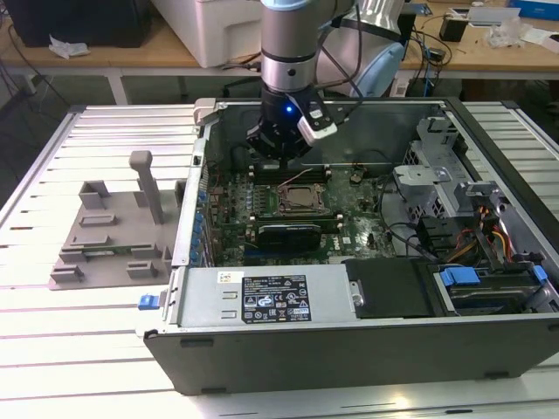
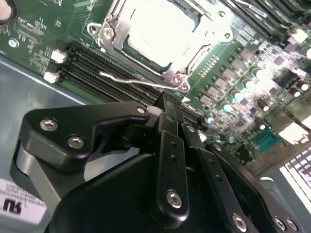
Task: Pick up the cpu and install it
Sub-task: 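Install the first cpu locking lever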
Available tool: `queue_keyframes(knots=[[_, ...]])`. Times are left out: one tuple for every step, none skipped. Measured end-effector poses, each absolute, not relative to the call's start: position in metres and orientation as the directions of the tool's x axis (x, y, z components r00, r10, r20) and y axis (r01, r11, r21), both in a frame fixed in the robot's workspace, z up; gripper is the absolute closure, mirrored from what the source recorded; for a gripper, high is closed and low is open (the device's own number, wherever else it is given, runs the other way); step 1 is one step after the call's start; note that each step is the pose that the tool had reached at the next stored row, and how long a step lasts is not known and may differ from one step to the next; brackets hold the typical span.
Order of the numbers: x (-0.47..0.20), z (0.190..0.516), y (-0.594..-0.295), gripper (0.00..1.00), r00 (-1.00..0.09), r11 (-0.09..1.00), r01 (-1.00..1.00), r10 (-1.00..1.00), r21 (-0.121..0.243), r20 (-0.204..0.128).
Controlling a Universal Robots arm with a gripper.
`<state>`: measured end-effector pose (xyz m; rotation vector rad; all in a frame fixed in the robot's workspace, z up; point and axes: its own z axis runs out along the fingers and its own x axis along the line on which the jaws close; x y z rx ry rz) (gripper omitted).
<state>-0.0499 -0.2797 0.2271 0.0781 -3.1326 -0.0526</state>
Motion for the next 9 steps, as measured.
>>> queue_keyframes(knots=[[-0.048, 0.226, -0.28, 0.89, -0.999, 0.998, -0.05, -0.05, 0.034, 0.007], [-0.046, 0.225, -0.28, 0.89, -0.999, 0.998, -0.05, -0.05, 0.034, 0.008], [-0.045, 0.224, -0.28, 0.89, -0.999, 0.998, -0.05, -0.05, 0.034, 0.009], [-0.043, 0.224, -0.28, 0.89, -0.999, 0.998, -0.05, -0.05, 0.035, 0.01], [-0.041, 0.223, -0.28, 0.89, -0.999, 0.998, -0.05, -0.05, 0.035, 0.011], [-0.04, 0.222, -0.28, 0.89, -0.999, 0.998, -0.05, -0.05, 0.036, 0.012], [-0.038, 0.222, -0.28, 0.89, -0.999, 0.998, -0.05, -0.05, 0.036, 0.012], [-0.037, 0.221, -0.28, 0.89, -0.999, 0.998, -0.05, -0.05, 0.036, 0.013], [-0.036, 0.221, -0.28, 0.89, -0.999, 0.998, -0.05, -0.05, 0.036, 0.013]])
